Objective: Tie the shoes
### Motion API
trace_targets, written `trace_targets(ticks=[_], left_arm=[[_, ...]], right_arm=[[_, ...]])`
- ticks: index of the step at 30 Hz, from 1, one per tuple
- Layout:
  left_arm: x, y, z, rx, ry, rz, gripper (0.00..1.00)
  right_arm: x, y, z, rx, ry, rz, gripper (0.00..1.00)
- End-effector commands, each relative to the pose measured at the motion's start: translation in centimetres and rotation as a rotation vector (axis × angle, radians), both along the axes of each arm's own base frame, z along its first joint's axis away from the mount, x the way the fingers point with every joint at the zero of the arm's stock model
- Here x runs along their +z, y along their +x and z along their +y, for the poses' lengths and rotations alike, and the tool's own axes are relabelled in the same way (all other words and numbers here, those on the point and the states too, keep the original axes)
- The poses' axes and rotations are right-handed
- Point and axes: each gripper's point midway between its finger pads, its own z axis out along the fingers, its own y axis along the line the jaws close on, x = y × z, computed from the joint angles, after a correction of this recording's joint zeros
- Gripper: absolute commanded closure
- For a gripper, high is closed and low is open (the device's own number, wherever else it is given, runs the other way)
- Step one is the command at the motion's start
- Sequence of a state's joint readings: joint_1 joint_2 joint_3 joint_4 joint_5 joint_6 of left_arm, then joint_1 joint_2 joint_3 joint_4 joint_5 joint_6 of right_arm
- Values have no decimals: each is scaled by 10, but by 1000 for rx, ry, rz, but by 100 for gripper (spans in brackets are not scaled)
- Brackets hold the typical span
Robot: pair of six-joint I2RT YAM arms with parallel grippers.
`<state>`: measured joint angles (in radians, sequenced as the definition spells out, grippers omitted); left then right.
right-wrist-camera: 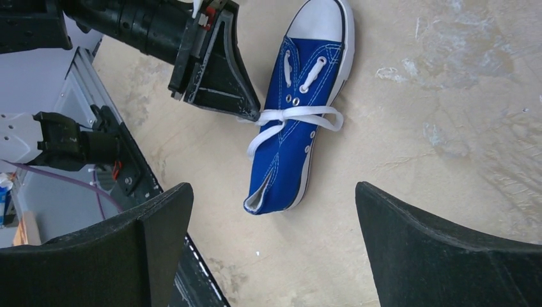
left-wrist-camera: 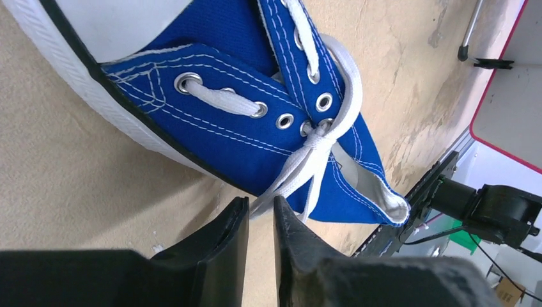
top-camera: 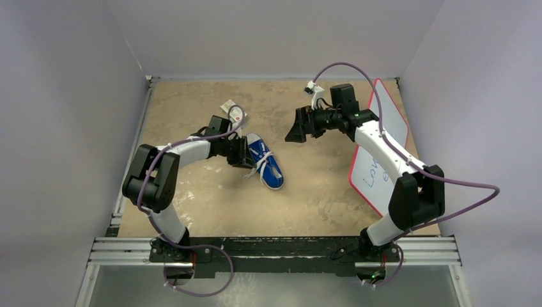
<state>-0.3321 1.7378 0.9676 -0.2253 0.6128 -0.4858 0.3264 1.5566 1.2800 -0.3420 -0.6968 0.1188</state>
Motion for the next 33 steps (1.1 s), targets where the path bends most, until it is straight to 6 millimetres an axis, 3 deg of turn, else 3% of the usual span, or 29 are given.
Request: trace_targets(ticks=[1, 4, 11, 15, 20, 22, 24, 26, 29, 33], left_arm=[[17, 8, -7, -33, -27, -71, 86], [13, 1, -2, -42, -1, -60, 100], [0, -23, 10, -47, 44, -10, 100], [6, -23, 12, -37, 49, -25, 100], [31, -12, 20, 4, 96, -101, 68], [52, -4, 27, 38, 120, -166, 54], [79, 5, 35, 87, 145, -237, 51], [116, 14, 41, 140, 151, -326, 50], [185, 29, 50, 246, 125, -478, 49], [307, 33, 61, 371, 22, -733, 48]], right_arm=[[17, 7, -2, 1, -12, -53, 1], [16, 6, -3, -3, -14, -47, 1], [23, 12, -9, -77, -22, -93, 1], [39, 19, -16, -134, -33, -151, 1], [73, 27, -29, -241, -32, -249, 1], [97, 32, -35, -320, 6, -315, 1], [120, 34, -44, -420, 50, -318, 1], [138, 30, -41, -381, 50, -326, 1], [157, 30, -52, -436, 1, -311, 1], [200, 20, -73, -507, -27, -402, 1]])
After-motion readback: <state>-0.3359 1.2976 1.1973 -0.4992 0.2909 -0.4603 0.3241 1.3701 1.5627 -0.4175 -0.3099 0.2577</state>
